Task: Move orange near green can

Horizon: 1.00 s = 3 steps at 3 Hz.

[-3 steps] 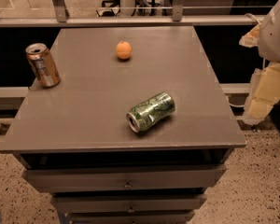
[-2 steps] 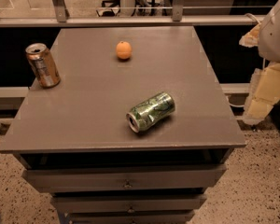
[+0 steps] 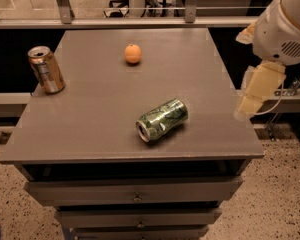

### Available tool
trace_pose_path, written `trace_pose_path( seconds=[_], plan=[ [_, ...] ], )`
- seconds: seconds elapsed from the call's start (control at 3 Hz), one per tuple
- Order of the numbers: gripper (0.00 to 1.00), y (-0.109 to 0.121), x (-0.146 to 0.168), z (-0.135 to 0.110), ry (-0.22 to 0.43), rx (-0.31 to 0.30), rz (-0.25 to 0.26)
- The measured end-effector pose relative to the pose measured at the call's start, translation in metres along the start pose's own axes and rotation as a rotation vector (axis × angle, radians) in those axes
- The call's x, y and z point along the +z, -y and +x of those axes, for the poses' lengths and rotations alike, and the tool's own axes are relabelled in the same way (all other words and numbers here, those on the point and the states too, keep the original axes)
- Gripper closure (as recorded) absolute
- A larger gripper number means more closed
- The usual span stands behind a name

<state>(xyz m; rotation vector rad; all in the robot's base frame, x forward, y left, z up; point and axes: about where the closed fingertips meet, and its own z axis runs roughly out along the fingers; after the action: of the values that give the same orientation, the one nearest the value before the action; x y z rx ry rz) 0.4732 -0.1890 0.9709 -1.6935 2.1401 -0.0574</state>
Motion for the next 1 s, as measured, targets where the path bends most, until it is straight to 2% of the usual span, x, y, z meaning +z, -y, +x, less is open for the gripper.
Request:
trace_pose_path(
  seconds=[0.33, 0.67, 1.0],
  plan=[
    [0.00, 0.043, 0.050, -0.068, 0.143, 0.015, 0.005],
    [0.00, 0.060, 0.071, -0.099, 0.196, 0.026, 0.004],
    [0.00, 0.060, 0.071, -0.099, 0.196, 0.026, 0.004]
  ],
)
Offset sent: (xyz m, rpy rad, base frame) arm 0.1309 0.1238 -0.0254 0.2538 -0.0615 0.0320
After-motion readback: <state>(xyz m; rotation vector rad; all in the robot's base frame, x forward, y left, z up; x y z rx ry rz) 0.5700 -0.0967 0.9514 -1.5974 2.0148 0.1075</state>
